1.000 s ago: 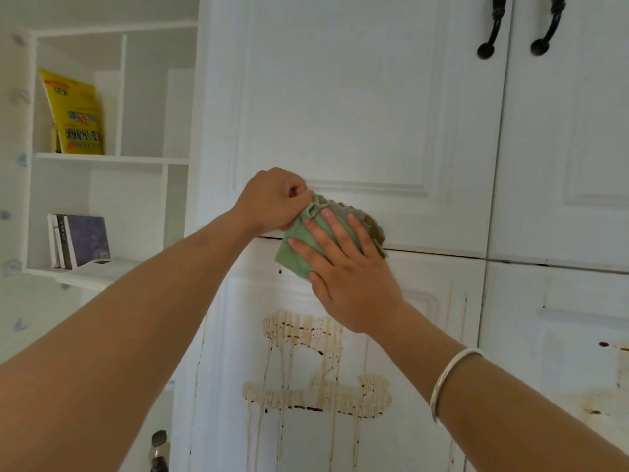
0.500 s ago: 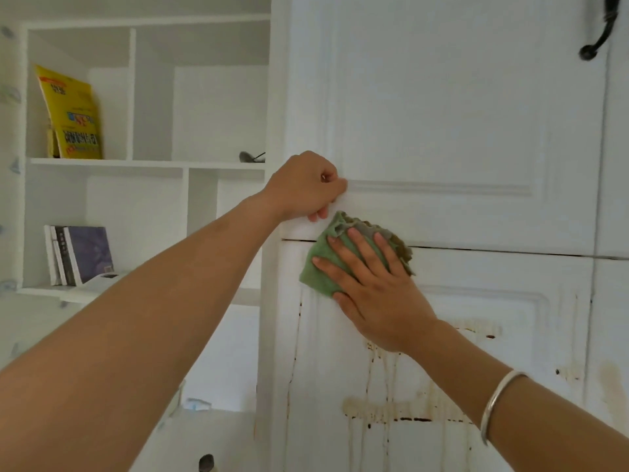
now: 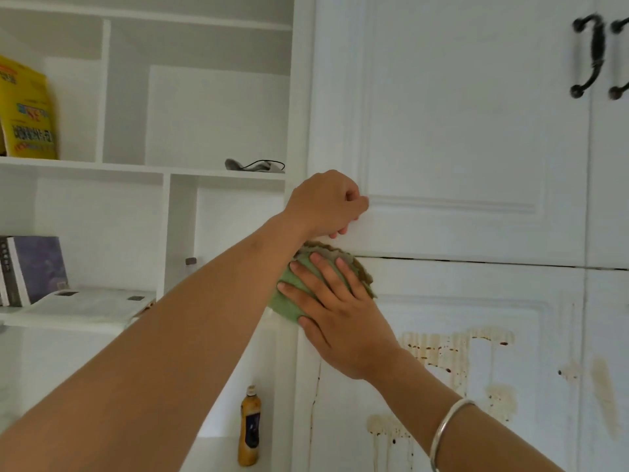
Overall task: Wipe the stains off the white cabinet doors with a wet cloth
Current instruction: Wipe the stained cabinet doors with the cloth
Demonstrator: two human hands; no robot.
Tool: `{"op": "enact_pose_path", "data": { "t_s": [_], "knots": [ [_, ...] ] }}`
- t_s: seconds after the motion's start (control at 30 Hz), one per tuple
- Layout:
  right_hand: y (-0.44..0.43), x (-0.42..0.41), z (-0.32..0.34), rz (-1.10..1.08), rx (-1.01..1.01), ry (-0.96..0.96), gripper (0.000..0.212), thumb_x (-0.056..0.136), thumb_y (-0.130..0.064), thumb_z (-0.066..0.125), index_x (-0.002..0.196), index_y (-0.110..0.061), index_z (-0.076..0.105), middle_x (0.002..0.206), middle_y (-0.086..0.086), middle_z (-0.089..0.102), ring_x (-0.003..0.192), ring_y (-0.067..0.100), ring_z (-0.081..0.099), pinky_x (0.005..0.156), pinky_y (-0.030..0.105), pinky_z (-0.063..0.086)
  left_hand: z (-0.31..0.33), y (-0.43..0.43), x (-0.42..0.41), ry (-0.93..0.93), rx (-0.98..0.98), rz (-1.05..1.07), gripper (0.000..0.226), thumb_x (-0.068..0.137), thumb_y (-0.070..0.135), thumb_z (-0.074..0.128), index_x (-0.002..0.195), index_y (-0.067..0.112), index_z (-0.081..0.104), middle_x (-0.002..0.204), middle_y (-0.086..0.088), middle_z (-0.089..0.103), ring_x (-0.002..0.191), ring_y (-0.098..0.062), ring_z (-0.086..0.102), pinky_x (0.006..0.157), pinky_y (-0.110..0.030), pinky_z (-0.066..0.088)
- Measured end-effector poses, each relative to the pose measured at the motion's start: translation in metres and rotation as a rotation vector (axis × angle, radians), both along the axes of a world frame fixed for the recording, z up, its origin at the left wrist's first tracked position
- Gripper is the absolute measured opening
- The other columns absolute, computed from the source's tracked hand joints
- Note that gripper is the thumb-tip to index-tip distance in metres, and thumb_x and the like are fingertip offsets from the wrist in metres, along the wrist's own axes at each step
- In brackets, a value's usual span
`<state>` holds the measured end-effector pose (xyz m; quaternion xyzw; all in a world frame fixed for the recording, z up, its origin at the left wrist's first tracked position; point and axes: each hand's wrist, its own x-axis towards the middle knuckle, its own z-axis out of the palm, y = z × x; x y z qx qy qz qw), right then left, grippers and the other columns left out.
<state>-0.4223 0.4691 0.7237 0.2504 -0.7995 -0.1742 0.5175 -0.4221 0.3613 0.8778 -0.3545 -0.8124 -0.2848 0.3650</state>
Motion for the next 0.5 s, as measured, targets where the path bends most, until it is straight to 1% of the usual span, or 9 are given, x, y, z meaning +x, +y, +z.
{"op": "enact_pose_path", "data": {
  "t_s": [0.07,0.13,0.17,0.23,0.27,0.3,0.37,0.43,0.5],
  "knots": [
    [0.004,-0.001,-0.013,-0.007,0.084,-0.024,0.049,0.101,-0.037,0.032,0.15,-0.03,0.033,0.16,-0.003,0.023,0.15,0.022,0.008,0.121,0.047,0.008,-0.005,0.002,0.001,0.091,-0.019,0.066,0.032,0.088,0.032,0.052,0.07,0.007,0.063,0.053,0.0,0.064,0.043,-0.009,0.059,0.057,-0.026,0.051],
    [0.008,-0.002,-0.017,-0.006,0.165,-0.039,0.047,0.102,-0.038,0.032,0.149,-0.031,0.035,0.159,-0.004,0.026,0.15,0.021,0.009,0.122,0.046,0.007,-0.006,0.002,0.003,0.175,-0.038,0.106,0.033,0.088,0.033,0.051,0.068,0.008,0.061,0.06,-0.004,0.066,0.057,-0.017,0.064,0.066,-0.034,0.054],
    [0.011,-0.001,-0.015,-0.002,0.211,-0.045,0.047,0.102,-0.039,0.031,0.148,-0.031,0.036,0.159,-0.004,0.026,0.15,0.021,0.01,0.122,0.045,0.006,-0.008,0.001,0.003,0.189,-0.047,0.108,0.034,0.088,0.033,0.051,0.067,0.008,0.06,0.062,-0.005,0.066,0.061,-0.02,0.065,0.068,-0.037,0.054],
    [0.02,-0.001,-0.001,0.007,0.324,-0.027,0.047,0.102,-0.041,0.031,0.148,-0.032,0.036,0.159,-0.004,0.025,0.15,0.02,0.01,0.122,0.042,0.005,-0.009,0.001,0.003,0.187,-0.055,0.101,0.034,0.088,0.034,0.051,0.067,0.009,0.06,0.061,-0.005,0.066,0.062,-0.021,0.065,0.069,-0.038,0.054],
    [0.025,-0.001,0.008,0.001,0.343,-0.014,0.048,0.102,-0.042,0.031,0.149,-0.033,0.034,0.16,-0.003,0.023,0.15,0.02,0.01,0.122,0.043,0.006,-0.01,0.002,0.002,0.178,-0.057,0.096,0.034,0.087,0.034,0.051,0.067,0.009,0.061,0.06,-0.004,0.066,0.061,-0.02,0.065,0.068,-0.038,0.055],
    [0.029,-0.001,0.017,-0.012,0.315,-0.002,0.049,0.102,-0.043,0.032,0.15,-0.033,0.032,0.161,-0.003,0.021,0.15,0.021,0.009,0.122,0.043,0.007,-0.01,0.003,0.001,0.176,-0.05,0.091,0.033,0.087,0.034,0.051,0.068,0.009,0.061,0.059,-0.003,0.065,0.06,-0.019,0.065,0.067,-0.037,0.054],
    [0.028,-0.002,0.022,-0.019,0.142,0.032,0.051,0.102,-0.044,0.033,0.151,-0.032,0.028,0.161,0.0,0.017,0.15,0.023,0.008,0.122,0.045,0.009,-0.009,0.003,-0.002,0.196,-0.027,0.096,0.033,0.088,0.035,0.052,0.068,0.01,0.062,0.057,-0.001,0.063,0.061,-0.018,0.063,0.064,-0.033,0.051],
    [0.015,-0.004,0.01,-0.012,-0.08,0.084,0.052,0.101,-0.043,0.033,0.151,-0.031,0.028,0.161,0.003,0.018,0.15,0.025,0.01,0.121,0.047,0.01,-0.009,0.004,-0.004,0.213,-0.018,0.096,0.033,0.088,0.036,0.052,0.069,0.011,0.064,0.058,0.001,0.061,0.063,-0.018,0.062,0.063,-0.03,0.047],
    [0.001,-0.006,-0.01,-0.002,-0.253,0.121,0.051,0.101,-0.04,0.035,0.151,-0.03,0.03,0.16,0.005,0.02,0.149,0.027,0.012,0.121,0.049,0.012,-0.01,0.005,-0.004,0.205,-0.005,0.08,0.033,0.088,0.035,0.052,0.071,0.011,0.065,0.061,0.0,0.064,0.064,-0.017,0.063,0.065,-0.03,0.049]
  ]
}}
